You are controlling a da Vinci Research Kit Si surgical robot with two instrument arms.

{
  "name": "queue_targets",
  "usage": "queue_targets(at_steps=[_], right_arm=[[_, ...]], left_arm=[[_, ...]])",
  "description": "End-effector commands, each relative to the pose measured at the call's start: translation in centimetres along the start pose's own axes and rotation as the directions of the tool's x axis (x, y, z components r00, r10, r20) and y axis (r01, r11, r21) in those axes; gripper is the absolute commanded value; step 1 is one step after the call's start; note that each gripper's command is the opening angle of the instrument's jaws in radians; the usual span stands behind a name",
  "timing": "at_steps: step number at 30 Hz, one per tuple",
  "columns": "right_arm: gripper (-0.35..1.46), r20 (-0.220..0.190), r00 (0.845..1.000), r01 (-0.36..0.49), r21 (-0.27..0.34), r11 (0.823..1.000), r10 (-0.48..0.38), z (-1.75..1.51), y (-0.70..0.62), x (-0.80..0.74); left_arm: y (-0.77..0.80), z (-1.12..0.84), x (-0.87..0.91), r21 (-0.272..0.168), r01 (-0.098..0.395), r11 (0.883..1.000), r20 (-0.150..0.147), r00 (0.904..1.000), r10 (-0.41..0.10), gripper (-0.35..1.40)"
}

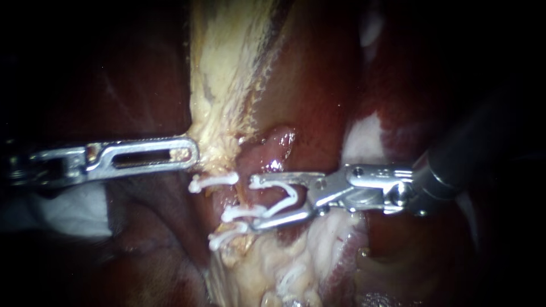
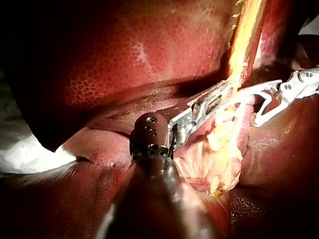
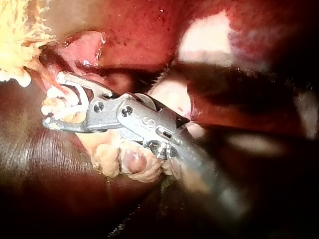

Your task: Clipping second clip right tube

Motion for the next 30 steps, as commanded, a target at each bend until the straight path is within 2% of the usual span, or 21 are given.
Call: queue_targets(at_steps=[1,11,21,30], right_arm=[[0.58,0.001,1.0,-0.003,0.004,1.0,0.003,0.03,0.01,0.0],[0.58,0.007,1.0,-0.006,0.018,1.0,0.005,0.28,0.06,-0.01],[0.53,0.002,1.0,-0.011,0.119,0.993,0.011,0.38,-0.15,0.06],[0.41,0.0,1.0,-0.016,0.122,0.992,0.016,0.41,-0.15,0.07]], left_arm=[[0.0,0.0,0.0,0.0,-0.001,1.0,0.001,1.0,0.001,-0.35],[-0.04,0.0,0.02,0.001,0.0,1.0,0.0,1.0,0.0,-0.35],[-0.03,0.01,0.01,0.001,0.0,1.0,0.0,1.0,0.0,-0.35],[-0.01,0.01,0.0,0.001,0.0,1.0,0.0,1.0,0.0,-0.35]])
